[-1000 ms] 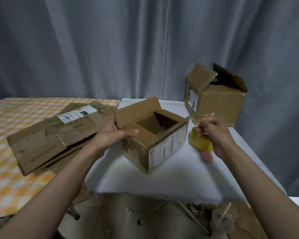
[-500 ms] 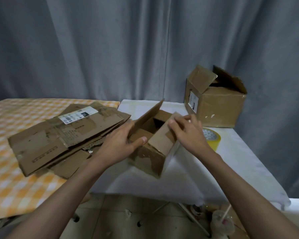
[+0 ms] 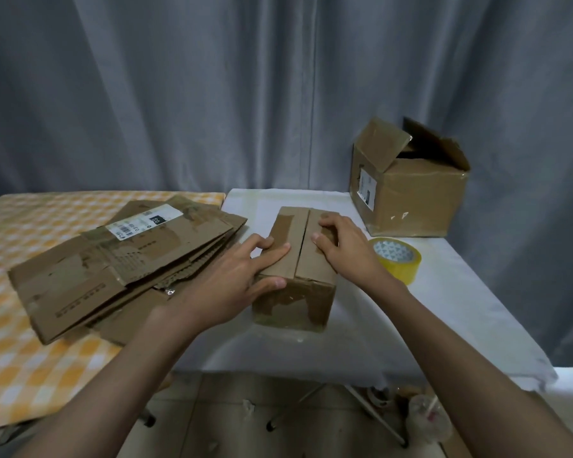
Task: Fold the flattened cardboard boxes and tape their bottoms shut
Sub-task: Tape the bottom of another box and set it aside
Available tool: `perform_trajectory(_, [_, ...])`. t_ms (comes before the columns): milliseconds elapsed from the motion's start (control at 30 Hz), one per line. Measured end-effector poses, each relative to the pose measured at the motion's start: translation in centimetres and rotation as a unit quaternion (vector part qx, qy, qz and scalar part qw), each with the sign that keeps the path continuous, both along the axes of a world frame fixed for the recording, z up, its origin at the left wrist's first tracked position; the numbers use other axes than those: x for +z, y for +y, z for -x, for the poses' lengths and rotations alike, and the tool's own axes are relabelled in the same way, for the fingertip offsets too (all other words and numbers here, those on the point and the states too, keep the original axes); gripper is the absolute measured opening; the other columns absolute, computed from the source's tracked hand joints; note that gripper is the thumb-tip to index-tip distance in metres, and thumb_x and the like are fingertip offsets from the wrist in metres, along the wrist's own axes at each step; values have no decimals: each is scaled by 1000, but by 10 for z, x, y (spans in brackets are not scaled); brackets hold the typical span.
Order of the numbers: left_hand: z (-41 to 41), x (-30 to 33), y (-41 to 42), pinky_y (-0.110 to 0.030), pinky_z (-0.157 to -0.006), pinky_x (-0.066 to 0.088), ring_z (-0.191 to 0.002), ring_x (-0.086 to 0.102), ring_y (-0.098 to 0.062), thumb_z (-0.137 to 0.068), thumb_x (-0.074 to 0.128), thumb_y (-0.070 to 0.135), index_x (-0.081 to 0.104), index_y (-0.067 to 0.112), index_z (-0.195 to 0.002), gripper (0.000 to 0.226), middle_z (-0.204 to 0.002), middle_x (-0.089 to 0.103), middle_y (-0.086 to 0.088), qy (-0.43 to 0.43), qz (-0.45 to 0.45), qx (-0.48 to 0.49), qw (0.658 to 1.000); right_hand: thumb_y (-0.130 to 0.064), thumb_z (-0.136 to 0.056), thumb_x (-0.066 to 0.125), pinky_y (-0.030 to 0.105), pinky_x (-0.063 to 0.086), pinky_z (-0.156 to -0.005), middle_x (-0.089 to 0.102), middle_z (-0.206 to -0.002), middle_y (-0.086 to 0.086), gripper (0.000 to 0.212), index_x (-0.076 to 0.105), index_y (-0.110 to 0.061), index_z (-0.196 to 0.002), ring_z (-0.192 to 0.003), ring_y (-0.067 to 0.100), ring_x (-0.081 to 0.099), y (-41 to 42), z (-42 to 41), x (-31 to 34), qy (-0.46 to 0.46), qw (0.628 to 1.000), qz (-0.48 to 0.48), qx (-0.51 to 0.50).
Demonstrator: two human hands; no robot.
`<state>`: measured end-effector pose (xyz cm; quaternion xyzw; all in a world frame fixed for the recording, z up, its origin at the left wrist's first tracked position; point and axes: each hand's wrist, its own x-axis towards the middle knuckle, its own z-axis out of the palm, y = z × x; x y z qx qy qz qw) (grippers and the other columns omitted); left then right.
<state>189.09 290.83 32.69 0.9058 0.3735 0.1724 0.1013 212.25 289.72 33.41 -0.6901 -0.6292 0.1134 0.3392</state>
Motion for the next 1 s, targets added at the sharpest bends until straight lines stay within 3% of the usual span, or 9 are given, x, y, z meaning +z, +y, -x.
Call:
perform_trajectory(167, [-3,1,-1,-30,-106,34,-119,33,-15,-86,10,77,22,40,-155,80,-146,35,6,80,-95,28,992,-34,-98,58,24,33,-103,36,-140,4,44,58,-14,-137,-123,17,50,-7,1,2,-12,1000,-12,-6])
perform_trajectory(367, [-17,-3,-5,-35,-109,37,-128,36,-19,-87,3,74,24,32,-157,84,-147,37,4,73,-128,60,987,-32,-103,48,30,32,-108,47,-146,10,48,50,-7,-143,-133,24,44,-23,3,3,-32,999,-16,-6])
perform_trajectory(633, [-55,-9,-1,-38,-114,34,-139,36,-17,-103,16,52,19,16,-158,66,-157,24,4,-116,23,76,990,-22,-109,30,17,13,-113,30,-161,11,48,31,-2,-153,-148,20,24,-28,1,-14,-27,999,-20,-26])
perform_trajectory(700, [-68,-8,13,-41,-123,19,-149,21,-16,-105,17,47,15,14,-158,63,-164,17,0,-112,34,87,989,-20,-109,30,23,19,-113,36,-157,15,46,35,0,-150,-145,25,30,-17,-5,-13,-24,999,-14,-31])
perform_trajectory(800, [-88,-9,41,-38,-125,6,-153,7,-15,-107,17,43,10,13,-159,61,-167,10,-2,-77,45,103,991,-17,-107,30,36,37,-98,53,-132,19,31,47,-3,-129,-122,36,50,15,-19,-13,-28,999,-10,-41])
perform_trajectory(1000, [-125,-1,99,-40,-121,16,-145,26,-22,-107,25,38,24,8,-154,56,-159,29,-8,-57,12,123,991,-22,-107,27,44,45,-93,51,-133,15,34,49,-6,-128,-113,39,56,84,-50,-8,-61,997,10,-48])
